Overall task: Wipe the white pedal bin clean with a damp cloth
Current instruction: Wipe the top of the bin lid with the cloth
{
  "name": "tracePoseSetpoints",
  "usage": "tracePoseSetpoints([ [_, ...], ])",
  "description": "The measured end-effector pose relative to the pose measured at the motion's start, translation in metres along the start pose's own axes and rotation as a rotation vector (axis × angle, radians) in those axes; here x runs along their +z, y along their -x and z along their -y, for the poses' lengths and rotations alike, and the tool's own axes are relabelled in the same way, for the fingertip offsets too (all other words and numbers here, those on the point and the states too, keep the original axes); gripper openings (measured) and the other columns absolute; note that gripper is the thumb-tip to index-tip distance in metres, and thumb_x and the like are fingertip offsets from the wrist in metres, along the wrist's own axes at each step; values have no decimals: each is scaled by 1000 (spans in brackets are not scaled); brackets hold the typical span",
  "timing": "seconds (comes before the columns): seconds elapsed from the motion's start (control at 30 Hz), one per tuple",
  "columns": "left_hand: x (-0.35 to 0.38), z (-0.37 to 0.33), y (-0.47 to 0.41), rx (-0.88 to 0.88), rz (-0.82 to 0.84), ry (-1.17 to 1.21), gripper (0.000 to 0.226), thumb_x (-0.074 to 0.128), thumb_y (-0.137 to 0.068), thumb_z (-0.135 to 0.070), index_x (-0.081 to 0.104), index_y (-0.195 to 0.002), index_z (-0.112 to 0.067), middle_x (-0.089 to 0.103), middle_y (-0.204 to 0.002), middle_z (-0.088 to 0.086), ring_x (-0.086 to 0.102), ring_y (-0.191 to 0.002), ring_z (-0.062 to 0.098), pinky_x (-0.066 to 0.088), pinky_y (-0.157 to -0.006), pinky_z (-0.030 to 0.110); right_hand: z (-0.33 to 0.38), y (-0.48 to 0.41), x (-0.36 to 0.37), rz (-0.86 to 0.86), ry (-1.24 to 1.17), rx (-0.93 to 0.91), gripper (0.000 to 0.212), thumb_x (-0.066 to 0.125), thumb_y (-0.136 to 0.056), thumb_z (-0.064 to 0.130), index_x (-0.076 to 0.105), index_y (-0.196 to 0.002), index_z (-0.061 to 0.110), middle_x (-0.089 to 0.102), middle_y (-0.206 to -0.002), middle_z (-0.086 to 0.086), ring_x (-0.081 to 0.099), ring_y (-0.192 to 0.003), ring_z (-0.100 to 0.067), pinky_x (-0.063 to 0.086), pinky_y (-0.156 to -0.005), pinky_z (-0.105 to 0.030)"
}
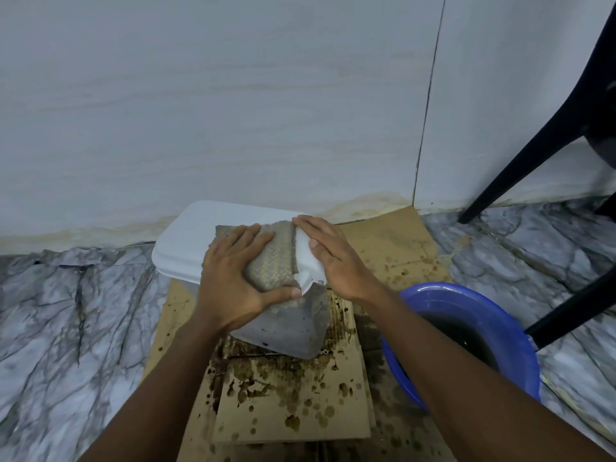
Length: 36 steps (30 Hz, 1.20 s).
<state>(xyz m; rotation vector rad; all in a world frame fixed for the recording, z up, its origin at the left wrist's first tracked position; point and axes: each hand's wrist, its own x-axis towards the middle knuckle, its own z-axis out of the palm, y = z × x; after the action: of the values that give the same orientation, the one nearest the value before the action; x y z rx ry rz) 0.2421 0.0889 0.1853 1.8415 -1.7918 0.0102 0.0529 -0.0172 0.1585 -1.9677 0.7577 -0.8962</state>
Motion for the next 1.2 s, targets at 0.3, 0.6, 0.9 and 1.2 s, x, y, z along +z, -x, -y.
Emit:
tracePoseSetpoints([
  [0.3,20,-34,-16,-49,41,-286,107,43,-68,-89,48,-152,-22,43,-159,10,36,-148,32,25,-118,55,-5,-2,-2,7,2,15,48,30,-104,36,38,-151,29,35,-157,13,23,-148,-6,15,-119,-20],
  [0.6,-28,53,-37,-217,183,-129,93,13,-80,-86,22,-160,-40,13,-170,-7,6,-158,14,0,-127,40,8,2,10,-128,170,-31,47,30,-102,31,53,-143,25,41,-151,20,28,-145,-6,20,-122,-29],
  [0.9,-14,16,-27,-96,306,-247,80,-1,-85,-80,-2,-159,-49,-11,-170,-8,-18,-156,17,-13,-125,45,6,-6,26,-277,404,-117,53,33,-98,34,60,-138,13,53,-148,1,38,-144,-20,33,-116,-51],
  [1.2,-16,74,-27,-353,-57,-216,76,18,-91,-72,40,-155,-37,33,-165,0,17,-154,26,0,-126,47,11,-4,36,-411,304,-81,47,40,-96,34,67,-131,15,58,-142,5,46,-139,-22,37,-114,-50],
])
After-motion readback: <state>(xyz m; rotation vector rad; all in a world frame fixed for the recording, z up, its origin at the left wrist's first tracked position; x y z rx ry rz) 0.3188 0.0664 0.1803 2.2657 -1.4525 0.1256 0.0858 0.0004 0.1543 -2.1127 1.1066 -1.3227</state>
